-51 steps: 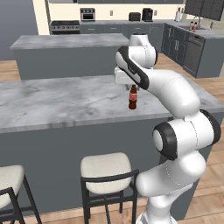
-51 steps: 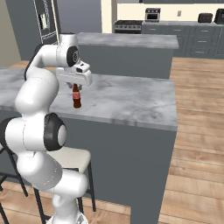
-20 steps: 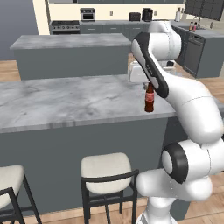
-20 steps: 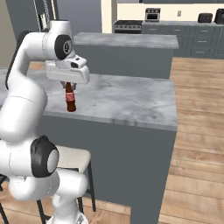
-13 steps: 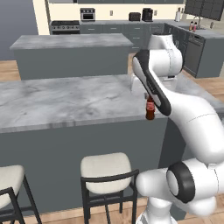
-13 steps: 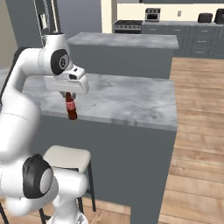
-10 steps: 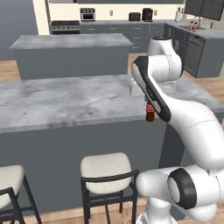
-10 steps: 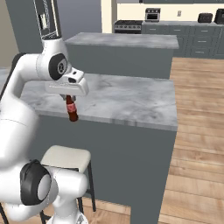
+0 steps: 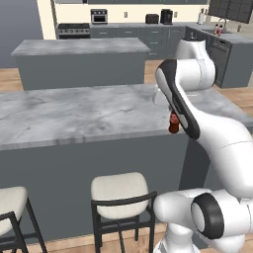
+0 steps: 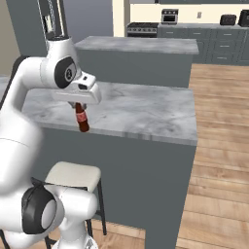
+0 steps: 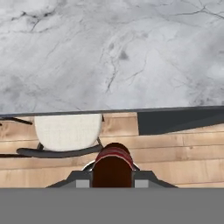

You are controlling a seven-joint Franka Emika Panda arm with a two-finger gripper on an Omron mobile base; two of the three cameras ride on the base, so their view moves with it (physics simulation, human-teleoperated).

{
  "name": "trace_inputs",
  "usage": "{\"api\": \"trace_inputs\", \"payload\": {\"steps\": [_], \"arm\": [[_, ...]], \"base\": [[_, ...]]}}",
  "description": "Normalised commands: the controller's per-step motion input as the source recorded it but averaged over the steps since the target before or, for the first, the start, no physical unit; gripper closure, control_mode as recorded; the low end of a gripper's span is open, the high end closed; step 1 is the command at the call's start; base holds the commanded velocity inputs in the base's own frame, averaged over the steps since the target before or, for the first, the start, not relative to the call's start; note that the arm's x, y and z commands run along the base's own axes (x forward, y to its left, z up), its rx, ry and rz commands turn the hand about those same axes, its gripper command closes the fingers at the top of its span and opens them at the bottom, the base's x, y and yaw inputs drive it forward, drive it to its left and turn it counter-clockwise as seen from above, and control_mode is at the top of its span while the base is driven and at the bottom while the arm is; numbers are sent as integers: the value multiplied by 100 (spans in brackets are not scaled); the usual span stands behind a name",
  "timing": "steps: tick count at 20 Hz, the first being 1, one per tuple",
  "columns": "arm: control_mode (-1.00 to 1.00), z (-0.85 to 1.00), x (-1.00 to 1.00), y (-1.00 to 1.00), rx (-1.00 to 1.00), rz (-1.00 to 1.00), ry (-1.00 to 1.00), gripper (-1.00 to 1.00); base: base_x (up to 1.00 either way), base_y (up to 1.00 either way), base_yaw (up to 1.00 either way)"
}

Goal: Place the large bottle from the dining counter next to the other large bottle outside the sink, and place the small bottle from the dining counter next to the other small bottle inside the sink.

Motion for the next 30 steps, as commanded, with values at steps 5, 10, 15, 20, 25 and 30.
{"api": "trace_inputs", "payload": {"steps": [5,10,15,20,25,30], "arm": [[-100,0,0,-12,4,5,5,100],[-100,0,0,0,0,1,1,100],[-100,0,0,0,0,0,0,100],[100,0,0,0,0,0,0,100],[100,0,0,0,0,0,0,100],[100,0,0,0,0,0,0,100]], "base": [[0,0,0],[0,0,0],[0,0,0],[0,0,0],[-34,0,-1],[-57,-57,-8]]}}
